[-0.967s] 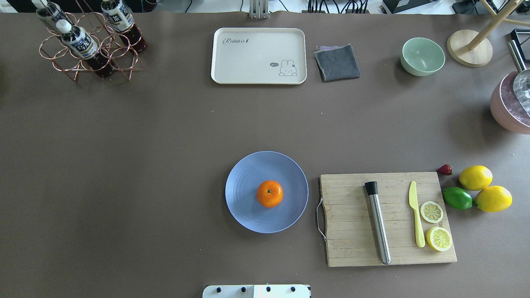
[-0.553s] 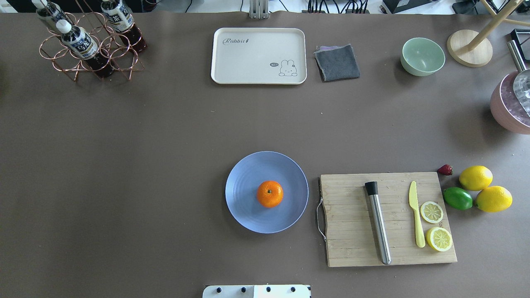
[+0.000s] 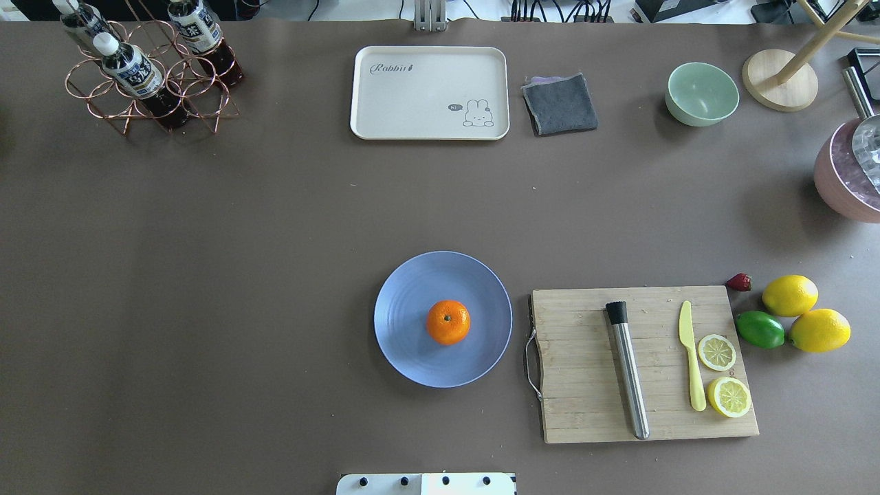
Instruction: Pick orange to plate
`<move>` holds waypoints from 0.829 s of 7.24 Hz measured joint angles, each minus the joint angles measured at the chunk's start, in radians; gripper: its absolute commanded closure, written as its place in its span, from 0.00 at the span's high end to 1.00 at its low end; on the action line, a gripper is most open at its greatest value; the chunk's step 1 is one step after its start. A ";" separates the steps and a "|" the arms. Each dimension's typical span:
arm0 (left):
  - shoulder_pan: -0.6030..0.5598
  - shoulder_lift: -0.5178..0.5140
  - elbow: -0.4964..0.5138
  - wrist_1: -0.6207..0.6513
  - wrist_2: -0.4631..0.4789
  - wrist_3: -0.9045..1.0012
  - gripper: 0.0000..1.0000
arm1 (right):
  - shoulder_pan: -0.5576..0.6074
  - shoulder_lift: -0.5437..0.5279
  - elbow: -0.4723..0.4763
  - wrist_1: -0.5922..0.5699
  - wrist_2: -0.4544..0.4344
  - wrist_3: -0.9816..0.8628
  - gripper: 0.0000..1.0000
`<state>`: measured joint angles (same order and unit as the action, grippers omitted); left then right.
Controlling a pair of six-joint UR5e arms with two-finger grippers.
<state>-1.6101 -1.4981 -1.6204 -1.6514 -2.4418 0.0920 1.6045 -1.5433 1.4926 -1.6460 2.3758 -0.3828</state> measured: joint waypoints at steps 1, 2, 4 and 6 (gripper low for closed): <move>-0.004 -0.006 -0.003 0.025 0.001 0.005 0.97 | -0.001 0.002 0.003 0.000 -0.002 0.002 1.00; -0.006 -0.009 -0.006 0.035 0.004 0.006 0.97 | -0.003 0.005 0.006 0.000 -0.010 0.003 1.00; -0.012 -0.010 -0.015 0.036 0.007 0.004 0.97 | -0.019 0.019 0.026 0.000 -0.035 0.041 1.00; -0.018 -0.011 -0.029 0.024 0.007 0.006 0.97 | -0.033 0.023 0.036 0.000 -0.044 0.071 1.00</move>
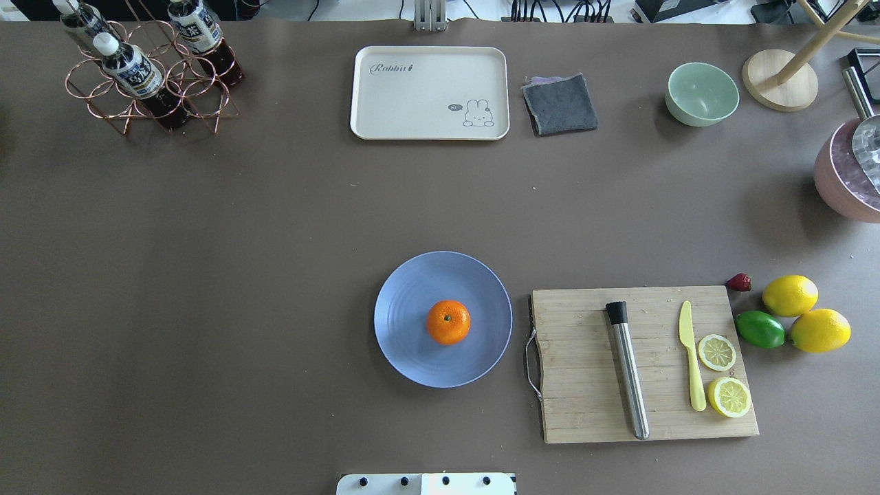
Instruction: Pick orange to plate
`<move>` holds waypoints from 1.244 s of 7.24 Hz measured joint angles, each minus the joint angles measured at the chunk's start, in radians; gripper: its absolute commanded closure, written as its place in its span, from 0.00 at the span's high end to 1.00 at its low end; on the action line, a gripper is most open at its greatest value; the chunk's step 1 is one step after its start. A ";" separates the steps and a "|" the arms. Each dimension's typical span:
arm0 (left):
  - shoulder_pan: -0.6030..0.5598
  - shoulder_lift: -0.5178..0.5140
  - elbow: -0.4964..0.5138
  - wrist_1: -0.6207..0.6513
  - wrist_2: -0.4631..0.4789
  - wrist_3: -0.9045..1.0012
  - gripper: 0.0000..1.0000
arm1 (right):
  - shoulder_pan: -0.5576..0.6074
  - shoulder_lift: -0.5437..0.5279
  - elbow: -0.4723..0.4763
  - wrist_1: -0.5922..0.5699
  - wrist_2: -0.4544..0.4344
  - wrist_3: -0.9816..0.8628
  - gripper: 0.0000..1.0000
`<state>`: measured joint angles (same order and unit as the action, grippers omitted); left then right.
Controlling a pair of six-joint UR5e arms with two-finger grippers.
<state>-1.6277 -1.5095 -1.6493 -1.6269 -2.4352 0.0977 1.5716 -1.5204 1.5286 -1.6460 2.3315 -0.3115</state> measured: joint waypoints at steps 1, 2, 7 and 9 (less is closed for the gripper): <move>-0.001 0.003 -0.008 -0.017 0.001 -0.001 0.97 | -0.001 0.001 0.003 0.000 0.000 0.004 1.00; -0.003 0.008 -0.015 -0.033 0.004 -0.003 0.97 | -0.002 0.003 0.004 0.000 0.000 0.007 1.00; -0.019 0.017 -0.053 -0.044 0.009 0.000 0.97 | -0.002 0.011 0.009 0.000 0.000 0.006 1.00; -0.020 0.017 -0.053 -0.044 0.021 0.001 0.97 | -0.002 0.011 0.011 0.000 0.000 0.005 1.00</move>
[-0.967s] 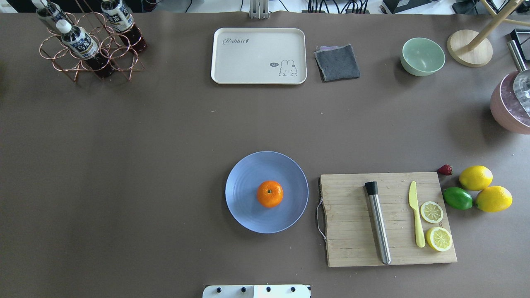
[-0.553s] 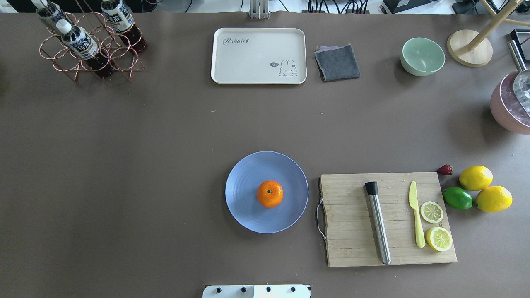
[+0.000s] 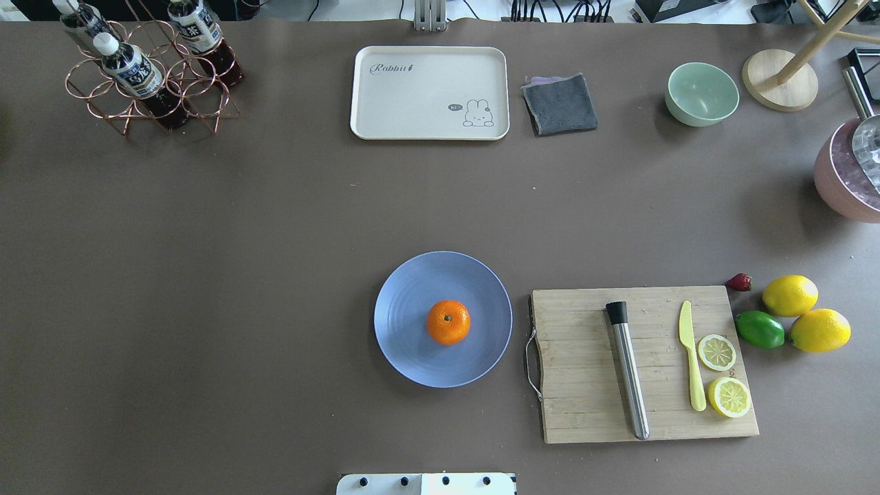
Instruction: Pick orange to plate
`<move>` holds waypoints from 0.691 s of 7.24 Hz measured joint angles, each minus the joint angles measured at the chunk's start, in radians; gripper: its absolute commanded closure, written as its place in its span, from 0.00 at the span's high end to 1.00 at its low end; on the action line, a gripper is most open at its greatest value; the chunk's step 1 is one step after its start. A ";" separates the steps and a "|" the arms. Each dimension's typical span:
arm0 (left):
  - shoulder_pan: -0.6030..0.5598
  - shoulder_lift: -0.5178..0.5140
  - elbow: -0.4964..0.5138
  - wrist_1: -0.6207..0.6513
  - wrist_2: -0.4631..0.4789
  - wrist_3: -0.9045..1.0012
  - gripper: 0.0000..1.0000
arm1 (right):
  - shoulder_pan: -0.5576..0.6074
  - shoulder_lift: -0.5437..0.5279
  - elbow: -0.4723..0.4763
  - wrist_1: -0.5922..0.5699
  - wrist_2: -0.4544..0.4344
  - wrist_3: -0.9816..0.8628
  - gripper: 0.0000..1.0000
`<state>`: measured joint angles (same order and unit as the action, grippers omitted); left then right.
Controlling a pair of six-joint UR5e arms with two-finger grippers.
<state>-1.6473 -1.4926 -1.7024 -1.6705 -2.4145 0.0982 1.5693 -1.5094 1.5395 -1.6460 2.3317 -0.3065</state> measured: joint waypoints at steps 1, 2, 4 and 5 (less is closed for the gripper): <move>0.000 0.000 0.000 0.000 0.005 -0.001 0.97 | 0.000 0.000 0.001 0.000 0.000 0.000 1.00; 0.000 0.000 -0.002 0.000 0.007 -0.005 0.97 | 0.000 0.000 0.002 0.000 0.000 0.000 1.00; 0.000 -0.002 -0.005 0.000 0.008 -0.005 0.97 | -0.001 0.000 0.002 0.000 0.000 0.001 1.00; 0.000 -0.003 -0.011 -0.001 0.007 -0.003 0.97 | -0.001 0.000 0.003 0.000 0.001 0.002 1.00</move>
